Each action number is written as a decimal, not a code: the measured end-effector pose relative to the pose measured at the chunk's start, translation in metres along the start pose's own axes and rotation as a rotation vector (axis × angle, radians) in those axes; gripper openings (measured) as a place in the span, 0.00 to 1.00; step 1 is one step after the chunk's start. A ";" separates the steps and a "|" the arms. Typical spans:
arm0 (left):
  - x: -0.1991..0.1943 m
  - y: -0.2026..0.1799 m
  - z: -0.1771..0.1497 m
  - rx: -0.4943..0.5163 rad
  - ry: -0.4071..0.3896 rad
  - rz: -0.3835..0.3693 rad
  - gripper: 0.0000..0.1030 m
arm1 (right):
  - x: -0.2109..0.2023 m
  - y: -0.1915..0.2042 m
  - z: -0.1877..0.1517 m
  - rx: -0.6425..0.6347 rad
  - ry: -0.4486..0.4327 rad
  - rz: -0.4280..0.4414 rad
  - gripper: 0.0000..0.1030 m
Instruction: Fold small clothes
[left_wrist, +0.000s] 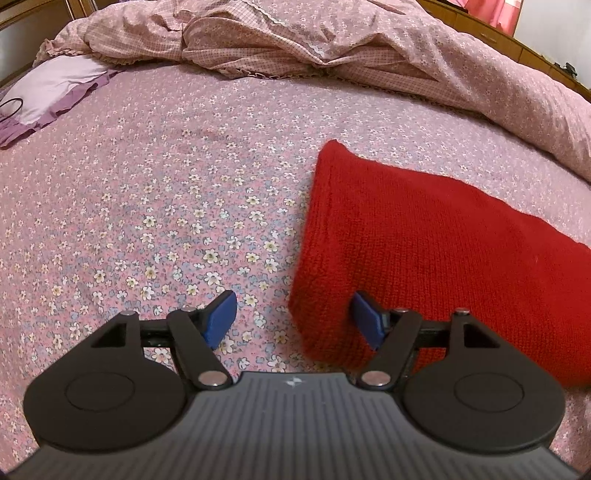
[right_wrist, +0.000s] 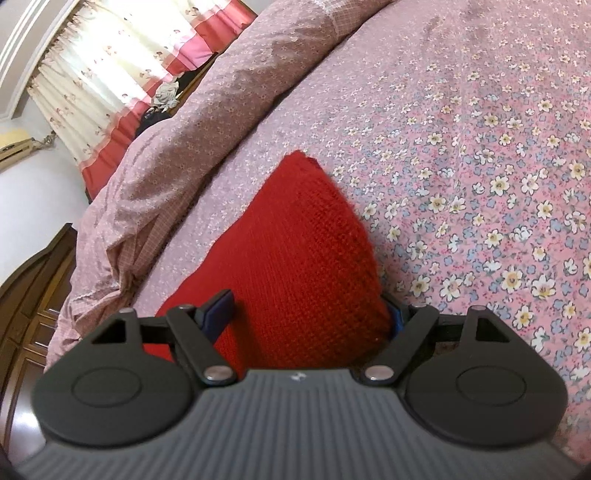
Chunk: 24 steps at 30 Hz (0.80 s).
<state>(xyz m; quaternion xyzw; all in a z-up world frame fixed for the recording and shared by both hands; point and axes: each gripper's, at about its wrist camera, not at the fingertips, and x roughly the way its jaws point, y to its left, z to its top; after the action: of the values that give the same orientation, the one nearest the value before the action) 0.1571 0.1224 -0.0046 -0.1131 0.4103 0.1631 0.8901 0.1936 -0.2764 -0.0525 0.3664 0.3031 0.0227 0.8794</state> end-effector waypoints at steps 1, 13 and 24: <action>0.000 0.000 0.000 0.000 0.000 0.001 0.72 | 0.000 -0.001 0.000 -0.003 -0.001 0.002 0.79; 0.000 0.000 0.000 -0.001 -0.001 0.003 0.73 | 0.000 -0.003 0.000 0.027 -0.023 -0.006 0.68; -0.001 0.003 0.000 -0.002 0.000 -0.004 0.73 | -0.002 -0.012 -0.004 0.153 -0.014 0.040 0.58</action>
<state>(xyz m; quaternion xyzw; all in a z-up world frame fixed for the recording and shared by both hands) 0.1555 0.1249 -0.0036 -0.1146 0.4098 0.1618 0.8904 0.1876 -0.2834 -0.0618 0.4388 0.2903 0.0146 0.8502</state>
